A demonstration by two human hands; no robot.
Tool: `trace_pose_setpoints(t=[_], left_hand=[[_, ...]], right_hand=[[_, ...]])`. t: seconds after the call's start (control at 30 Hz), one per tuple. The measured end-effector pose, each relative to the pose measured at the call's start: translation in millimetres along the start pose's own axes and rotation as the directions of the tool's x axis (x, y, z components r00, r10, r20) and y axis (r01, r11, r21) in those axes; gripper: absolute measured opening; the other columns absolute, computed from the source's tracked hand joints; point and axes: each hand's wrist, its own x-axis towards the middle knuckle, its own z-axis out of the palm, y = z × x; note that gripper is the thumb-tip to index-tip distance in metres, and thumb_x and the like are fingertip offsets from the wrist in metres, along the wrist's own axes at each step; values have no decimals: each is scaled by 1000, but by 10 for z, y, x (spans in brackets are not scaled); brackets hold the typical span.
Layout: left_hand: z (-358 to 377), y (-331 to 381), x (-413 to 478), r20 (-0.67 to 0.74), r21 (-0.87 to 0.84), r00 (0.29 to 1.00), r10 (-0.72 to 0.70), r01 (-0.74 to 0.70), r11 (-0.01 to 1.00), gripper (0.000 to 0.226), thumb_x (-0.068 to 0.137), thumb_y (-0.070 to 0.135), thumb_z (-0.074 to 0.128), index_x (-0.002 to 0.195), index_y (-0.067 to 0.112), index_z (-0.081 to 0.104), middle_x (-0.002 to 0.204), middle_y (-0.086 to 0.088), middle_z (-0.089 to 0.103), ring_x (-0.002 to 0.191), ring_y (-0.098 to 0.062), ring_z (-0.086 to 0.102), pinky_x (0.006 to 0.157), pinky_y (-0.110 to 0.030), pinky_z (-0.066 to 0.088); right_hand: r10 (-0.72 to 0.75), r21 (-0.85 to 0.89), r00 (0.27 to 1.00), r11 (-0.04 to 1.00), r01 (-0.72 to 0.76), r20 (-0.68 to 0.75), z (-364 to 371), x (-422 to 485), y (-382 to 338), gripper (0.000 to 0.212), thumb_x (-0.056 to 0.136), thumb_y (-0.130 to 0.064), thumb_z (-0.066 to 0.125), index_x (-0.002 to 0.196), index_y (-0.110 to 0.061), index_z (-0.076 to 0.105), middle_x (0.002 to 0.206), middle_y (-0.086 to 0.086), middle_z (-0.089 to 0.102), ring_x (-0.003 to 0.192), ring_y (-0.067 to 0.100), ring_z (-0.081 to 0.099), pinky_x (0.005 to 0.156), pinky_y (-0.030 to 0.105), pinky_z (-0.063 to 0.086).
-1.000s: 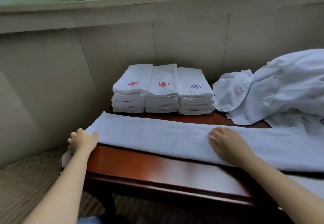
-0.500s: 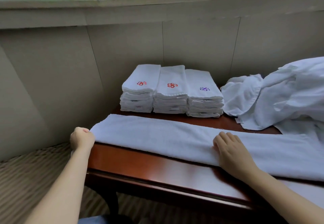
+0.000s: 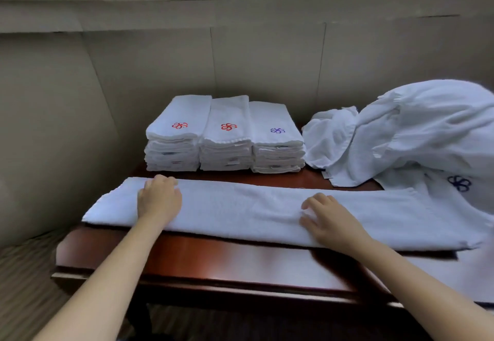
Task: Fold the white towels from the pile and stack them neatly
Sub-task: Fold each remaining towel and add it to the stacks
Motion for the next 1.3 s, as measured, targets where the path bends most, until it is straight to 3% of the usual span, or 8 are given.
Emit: trace_pose_setpoints(t=[0.23, 0.5, 0.57, 0.77, 0.93, 1.07, 1.17, 1.3], left_hand=[[355, 1279, -410, 248, -171, 813, 527, -499, 850, 44, 99, 42, 39, 139, 26, 44, 150, -2, 35, 138, -19, 30, 111, -33, 24], [425, 1541, -532, 527, -135, 698, 485, -494, 859, 63, 96, 59, 28, 151, 39, 8, 161, 4, -8, 148, -15, -7, 116, -52, -3], [426, 1600, -527, 521, -134, 725, 450, -451, 882, 62, 95, 59, 31, 150, 35, 15, 161, 4, -3, 148, -15, -4, 114, -55, -1], [435, 1978, -667, 273, -244, 823, 498, -442, 863, 26, 96, 46, 40, 102, 21, 39, 121, 1, 48, 120, -19, 43, 112, -50, 20], [538, 2143, -724, 442, -207, 688, 575, -546, 812, 64, 97, 55, 28, 153, 30, 9, 161, 6, -3, 148, -12, -3, 117, -47, -4], [559, 2154, -725, 479, -124, 669, 569, -590, 798, 76, 90, 71, 24, 152, 34, 0, 160, 4, -12, 148, -14, -9, 116, -52, -6], [574, 2149, -739, 474, -99, 665, 577, -611, 785, 83, 87, 75, 24, 153, 31, -3, 160, 3, -13, 147, -14, -9, 115, -53, -5], [580, 2038, -729, 464, -110, 679, 569, -593, 798, 81, 90, 70, 23, 153, 26, -4, 160, 5, -12, 147, -11, -8, 117, -46, -4]], right_hand=[[263, -102, 953, 963, -250, 150, -346, -166, 463, 19, 83, -33, 58, 100, -24, 56, 100, -1, 44, 102, 23, 40, 87, 29, 35], [-12, -266, 992, 964, -22, -129, -267, -455, 369, 27, 68, -18, 82, 71, -9, 56, 73, 8, 58, 67, 30, 56, 61, 36, 44], [-1, -188, 998, 982, -11, -66, -304, -462, 402, 18, 83, -23, 69, 81, -13, 55, 86, 7, 60, 81, 28, 55, 71, 31, 36], [202, 163, 979, 965, -206, 39, -360, -462, 547, 19, 95, -32, 50, 96, -15, 57, 95, 6, 65, 92, 27, 57, 70, 32, 38], [480, -176, 871, 853, -492, -111, -298, -477, 657, 9, 97, -24, 38, 97, -15, 41, 105, 11, 63, 94, 32, 60, 64, 33, 30], [418, -397, 894, 802, -446, -161, -294, -346, 641, 25, 83, -16, 48, 109, -15, 49, 116, 10, 52, 106, 30, 51, 76, 34, 31], [195, -177, 980, 964, -199, -40, -175, -129, 569, 45, 96, -25, 41, 139, -15, 39, 148, 11, 32, 138, 28, 28, 109, 40, 23], [392, -38, 900, 919, -392, 191, -28, -51, 683, 61, 97, -56, 23, 151, -28, 17, 160, 0, 8, 147, 19, 3, 116, 47, 2]])
